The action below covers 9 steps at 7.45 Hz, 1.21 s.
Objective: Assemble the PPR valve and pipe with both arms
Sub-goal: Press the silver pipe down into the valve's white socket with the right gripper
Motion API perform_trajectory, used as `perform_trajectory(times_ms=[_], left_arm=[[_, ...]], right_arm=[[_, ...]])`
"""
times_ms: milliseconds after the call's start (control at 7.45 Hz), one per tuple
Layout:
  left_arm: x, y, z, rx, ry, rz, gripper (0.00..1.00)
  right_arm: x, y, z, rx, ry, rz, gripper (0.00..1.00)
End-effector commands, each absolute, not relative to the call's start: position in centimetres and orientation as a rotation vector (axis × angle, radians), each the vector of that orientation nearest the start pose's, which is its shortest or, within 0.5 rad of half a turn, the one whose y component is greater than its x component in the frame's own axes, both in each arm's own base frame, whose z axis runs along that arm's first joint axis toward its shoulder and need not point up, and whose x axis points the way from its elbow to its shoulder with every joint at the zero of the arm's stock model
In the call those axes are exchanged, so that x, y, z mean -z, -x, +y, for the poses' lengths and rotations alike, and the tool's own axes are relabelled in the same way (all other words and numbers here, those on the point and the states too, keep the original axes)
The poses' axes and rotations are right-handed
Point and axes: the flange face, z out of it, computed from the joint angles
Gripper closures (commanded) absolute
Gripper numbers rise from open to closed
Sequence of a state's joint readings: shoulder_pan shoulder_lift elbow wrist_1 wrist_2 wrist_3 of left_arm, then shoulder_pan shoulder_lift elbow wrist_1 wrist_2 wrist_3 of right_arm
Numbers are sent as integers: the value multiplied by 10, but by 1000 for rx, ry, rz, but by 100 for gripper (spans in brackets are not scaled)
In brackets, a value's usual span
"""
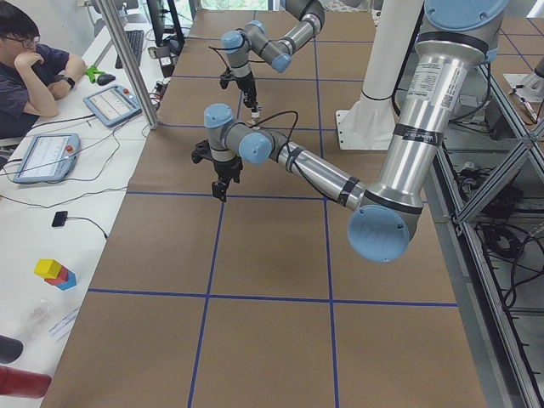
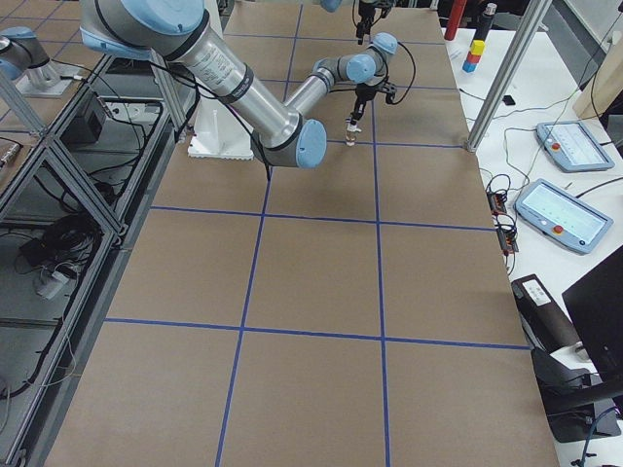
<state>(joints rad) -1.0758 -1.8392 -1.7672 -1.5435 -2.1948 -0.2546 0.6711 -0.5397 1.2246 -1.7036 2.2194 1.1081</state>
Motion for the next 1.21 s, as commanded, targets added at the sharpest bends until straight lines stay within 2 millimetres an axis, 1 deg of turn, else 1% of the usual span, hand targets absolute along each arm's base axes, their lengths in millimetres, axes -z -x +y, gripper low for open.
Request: perform_trajectory(times_ms=[0,403,537,671,806,1074], left_arm=[[-428,-213,-553,-366,-170,729,0],[-427,-212,-553,-365,-172,729,0],[-427,-213,-553,-366,-171,729,0],[-427,-212,-553,-365,-172,729,0],[-427,-212,-553,-364,-172,728,0],[-428,-214,-553,-366,-169,727,0]], right_arm=[[-151,578,-551,-16,246,-790,100],[-149,577,-551,-15,244,-792,100],[-149,577,-551,-15,243,-793,78],[-148,577,-551,-14,241,-796,59],[-147,577,-551,-14,239,-796,49],[-150,577,-550,-15,241,-793,48]])
